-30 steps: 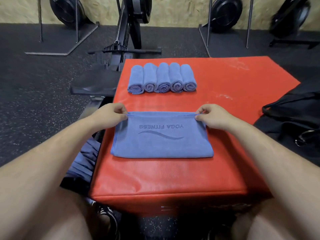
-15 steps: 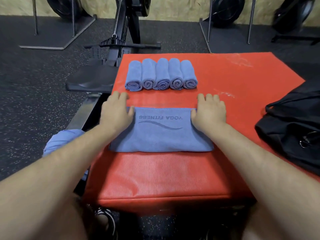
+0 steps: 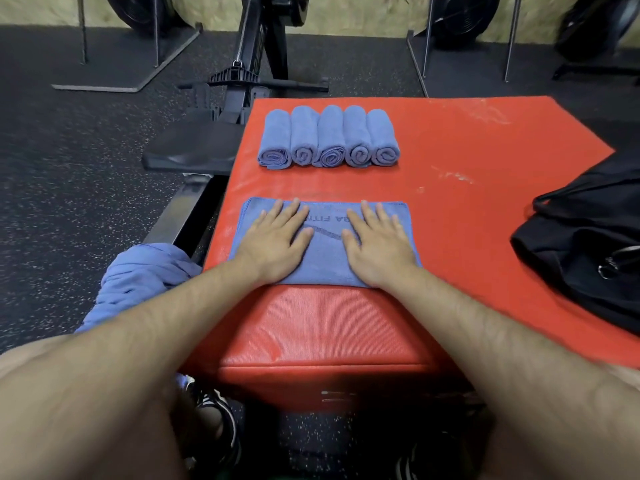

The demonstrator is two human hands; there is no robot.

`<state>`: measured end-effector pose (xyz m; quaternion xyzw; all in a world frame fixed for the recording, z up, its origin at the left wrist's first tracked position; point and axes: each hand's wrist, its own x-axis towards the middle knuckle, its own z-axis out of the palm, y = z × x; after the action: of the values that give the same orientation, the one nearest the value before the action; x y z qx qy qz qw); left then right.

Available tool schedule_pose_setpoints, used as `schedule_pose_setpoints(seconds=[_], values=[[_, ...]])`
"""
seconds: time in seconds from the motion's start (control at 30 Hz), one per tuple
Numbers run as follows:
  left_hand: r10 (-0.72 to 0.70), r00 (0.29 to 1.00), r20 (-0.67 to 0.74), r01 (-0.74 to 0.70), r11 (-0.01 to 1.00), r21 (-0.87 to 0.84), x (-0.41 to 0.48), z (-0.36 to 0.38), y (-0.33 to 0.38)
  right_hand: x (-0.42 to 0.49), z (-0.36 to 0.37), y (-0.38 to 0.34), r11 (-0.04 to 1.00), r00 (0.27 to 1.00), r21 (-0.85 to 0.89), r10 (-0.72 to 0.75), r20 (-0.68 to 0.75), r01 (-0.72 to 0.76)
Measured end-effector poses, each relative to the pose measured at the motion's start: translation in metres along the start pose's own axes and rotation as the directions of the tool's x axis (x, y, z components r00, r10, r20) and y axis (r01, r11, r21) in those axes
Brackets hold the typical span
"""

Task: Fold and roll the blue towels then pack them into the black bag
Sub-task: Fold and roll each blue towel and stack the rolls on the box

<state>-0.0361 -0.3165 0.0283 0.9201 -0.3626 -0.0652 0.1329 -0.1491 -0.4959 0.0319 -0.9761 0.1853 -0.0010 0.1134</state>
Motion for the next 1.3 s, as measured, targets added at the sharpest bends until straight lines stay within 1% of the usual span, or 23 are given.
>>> schedule_pose_setpoints(seconds=[0.07,0.13,0.23,0.3,0.33,0.4,0.47,0.5,0.53,0.6,0.67,0.73,0.83,0.93,1.0,1.07,1.17,1.3], values=[[-0.041,0.999,-0.015,0.041,0.999,0.000,-0.006,-0.006,-0.017,-0.004,-0.004,0.017,0.996,0.996,-0.002,0.085,-0.001,-0.085],[-0.083,0.996,-0.015,0.083,0.996,-0.012,-0.010,-0.011,-0.034,-0.006,-0.008,0.032,0.990,0.990,0.010,0.139,0.007,-0.139],[-0.118,0.993,0.009,0.118,0.993,0.001,-0.013,-0.017,-0.049,-0.008,-0.014,0.043,0.987,0.987,0.035,0.156,0.034,-0.158],[-0.123,0.992,-0.009,0.123,0.990,0.070,-0.013,-0.019,-0.049,-0.008,-0.016,0.041,0.989,0.988,0.009,0.150,0.025,-0.151],[-0.122,0.992,-0.029,0.124,0.987,0.101,-0.011,-0.020,-0.047,-0.007,-0.016,0.037,0.989,0.990,-0.011,0.144,-0.003,-0.144],[-0.072,0.996,-0.054,0.078,0.991,0.109,-0.005,-0.023,-0.036,-0.009,-0.018,0.022,0.992,0.988,-0.041,0.113,-0.107,-0.118],[0.037,0.997,-0.072,-0.035,0.999,0.032,0.004,-0.028,-0.021,-0.012,-0.021,-0.001,0.996,0.973,-0.060,0.051,-0.227,-0.066],[0.092,0.992,-0.086,-0.094,0.995,-0.018,0.009,-0.031,-0.013,-0.013,-0.023,-0.014,0.997,0.965,-0.073,0.016,-0.261,-0.037],[0.135,0.986,-0.098,-0.142,0.988,-0.066,0.014,-0.032,-0.007,-0.014,-0.025,-0.026,0.997,0.966,-0.082,-0.014,-0.260,-0.007],[0.200,0.976,-0.090,-0.210,0.971,-0.112,0.022,-0.032,0.002,-0.015,-0.027,-0.047,0.998,0.983,-0.054,-0.043,-0.179,0.033],[0.253,0.966,-0.058,-0.257,0.964,-0.076,0.028,-0.030,0.006,-0.015,-0.024,-0.060,0.998,0.994,-0.043,-0.040,-0.098,0.036],[0.266,0.963,-0.031,-0.267,0.964,-0.017,0.030,-0.028,0.005,-0.014,-0.020,-0.064,0.997,0.997,-0.074,-0.021,-0.078,0.016],[0.263,0.964,-0.046,-0.259,0.962,0.085,0.032,-0.030,0.000,-0.013,-0.017,-0.064,0.997,0.997,-0.072,-0.030,-0.064,0.026],[0.223,0.972,-0.073,-0.209,0.965,0.157,0.030,-0.036,-0.004,-0.009,-0.015,-0.053,0.992,0.992,-0.076,-0.109,-0.068,0.103],[0.178,0.980,-0.090,-0.160,0.970,0.184,0.025,-0.039,-0.006,-0.004,-0.014,-0.040,0.981,0.985,-0.119,-0.162,-0.059,0.154],[0.158,0.980,-0.119,-0.135,0.974,0.183,0.018,-0.041,-0.006,0.000,-0.015,-0.028,0.972,0.978,-0.139,-0.198,-0.060,0.188],[0.154,0.978,-0.140,-0.129,0.977,0.173,0.004,-0.041,-0.004,0.001,-0.019,-0.015,0.974,0.981,-0.131,-0.191,-0.028,0.186],[0.147,0.984,-0.106,-0.143,0.989,0.040,-0.016,-0.034,-0.003,-0.003,-0.021,-0.002,0.971,0.977,-0.142,-0.203,-0.061,0.193]])
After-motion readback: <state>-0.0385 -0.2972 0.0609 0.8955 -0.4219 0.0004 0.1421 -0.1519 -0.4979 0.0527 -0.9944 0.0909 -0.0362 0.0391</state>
